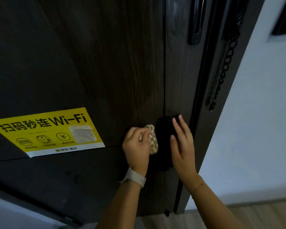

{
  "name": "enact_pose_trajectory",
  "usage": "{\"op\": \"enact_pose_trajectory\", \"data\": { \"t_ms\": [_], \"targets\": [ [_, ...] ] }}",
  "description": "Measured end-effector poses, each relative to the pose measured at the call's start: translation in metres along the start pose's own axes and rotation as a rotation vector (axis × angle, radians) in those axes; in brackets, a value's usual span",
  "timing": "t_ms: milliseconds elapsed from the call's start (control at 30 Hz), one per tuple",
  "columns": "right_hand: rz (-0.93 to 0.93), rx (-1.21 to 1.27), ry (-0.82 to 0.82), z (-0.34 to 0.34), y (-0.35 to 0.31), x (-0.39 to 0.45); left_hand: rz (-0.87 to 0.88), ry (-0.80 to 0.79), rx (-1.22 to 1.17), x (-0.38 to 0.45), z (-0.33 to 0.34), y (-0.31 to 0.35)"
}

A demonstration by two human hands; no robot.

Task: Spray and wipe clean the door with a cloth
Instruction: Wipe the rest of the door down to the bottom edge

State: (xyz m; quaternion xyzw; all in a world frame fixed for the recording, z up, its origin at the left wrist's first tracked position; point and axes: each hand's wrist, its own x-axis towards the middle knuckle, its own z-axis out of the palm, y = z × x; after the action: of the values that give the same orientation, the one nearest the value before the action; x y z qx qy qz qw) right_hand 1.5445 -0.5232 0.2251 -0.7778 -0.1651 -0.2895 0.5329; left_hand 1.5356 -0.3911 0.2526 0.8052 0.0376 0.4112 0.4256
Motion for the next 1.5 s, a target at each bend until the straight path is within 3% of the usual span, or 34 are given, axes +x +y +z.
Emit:
{"op": "enact_pose_trajectory", "data": {
  "t_ms": [167, 533, 867, 1000, 1133, 1300, 1400, 1500],
  "targets": [
    [0.004, -0.003, 0.009, 0.001, -0.002, -0.001, 0.091, 0.065, -0.076, 0.038, -0.004, 0.036],
    [0.014, 0.020, -0.004, 0.000, -0.007, -0.001, -0.026, -0.163, 0.113, -0.016, 0.010, -0.006],
    [0.024, 0.007, -0.091, -0.018, -0.016, 0.001, 0.257, 0.112, -0.046, 0.090, -0.020, 0.084],
    [0.022, -0.001, -0.103, -0.022, -0.017, 0.002, 0.213, -0.045, 0.041, 0.054, -0.005, 0.064],
    [-0.049, -0.110, -0.081, -0.044, -0.023, 0.012, 0.184, -0.104, 0.058, 0.036, 0.002, 0.053],
    [-0.331, -0.346, 0.248, -0.085, -0.035, 0.050, 0.308, 0.026, -0.030, 0.076, 0.004, 0.099],
    [-0.281, -0.410, 0.178, -0.095, -0.023, 0.071, 0.356, 0.038, -0.049, 0.085, 0.010, 0.112],
    [-0.274, -0.531, 0.063, -0.090, 0.001, 0.074, 0.409, -0.083, 0.026, 0.077, 0.018, 0.105]
  ]
}}
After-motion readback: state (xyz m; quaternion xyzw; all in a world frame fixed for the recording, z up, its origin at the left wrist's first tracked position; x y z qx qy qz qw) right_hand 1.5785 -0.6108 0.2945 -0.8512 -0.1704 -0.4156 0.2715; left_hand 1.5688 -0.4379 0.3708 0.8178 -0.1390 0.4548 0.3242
